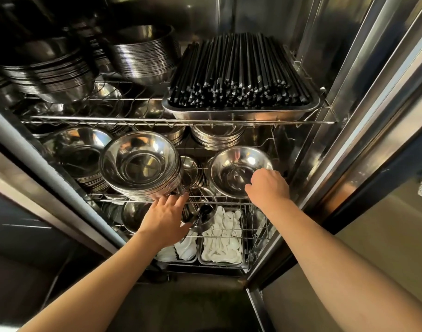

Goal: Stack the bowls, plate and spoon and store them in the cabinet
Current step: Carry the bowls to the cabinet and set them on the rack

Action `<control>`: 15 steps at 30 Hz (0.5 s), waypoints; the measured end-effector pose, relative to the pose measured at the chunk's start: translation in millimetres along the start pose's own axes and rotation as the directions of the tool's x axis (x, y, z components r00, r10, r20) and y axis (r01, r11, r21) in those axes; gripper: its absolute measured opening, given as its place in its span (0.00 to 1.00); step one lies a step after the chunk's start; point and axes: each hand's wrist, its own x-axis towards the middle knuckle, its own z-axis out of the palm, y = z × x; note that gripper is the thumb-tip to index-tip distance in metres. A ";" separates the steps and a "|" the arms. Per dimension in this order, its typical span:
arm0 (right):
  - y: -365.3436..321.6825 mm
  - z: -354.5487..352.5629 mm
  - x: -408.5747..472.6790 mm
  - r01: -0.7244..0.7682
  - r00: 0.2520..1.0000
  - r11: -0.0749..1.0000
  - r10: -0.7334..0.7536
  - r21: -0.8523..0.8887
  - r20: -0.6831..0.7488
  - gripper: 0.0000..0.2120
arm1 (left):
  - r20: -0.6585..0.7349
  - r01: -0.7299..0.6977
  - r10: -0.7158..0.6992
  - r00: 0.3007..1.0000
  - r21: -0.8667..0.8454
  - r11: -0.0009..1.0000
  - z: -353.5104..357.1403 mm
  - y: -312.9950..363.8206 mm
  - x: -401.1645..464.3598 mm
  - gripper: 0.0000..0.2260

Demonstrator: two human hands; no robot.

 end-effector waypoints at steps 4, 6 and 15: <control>-1.5 1.1 0.4 -0.014 0.998 1.000 0.014 0.001 0.059 0.06 | -0.035 0.025 -0.023 0.999 0.063 0.998 11.3 -6.7 -9.9 0.42; -0.4 0.9 -0.2 -0.005 0.999 1.000 0.005 0.009 0.051 0.06 | -0.041 0.032 -0.030 0.999 0.049 0.998 15.8 -8.1 -11.6 0.42; 2.4 -7.0 -36.9 0.222 0.970 0.899 -0.242 0.378 0.006 0.06 | -0.017 0.068 -0.067 0.998 0.012 0.998 20.3 -4.3 -13.8 0.42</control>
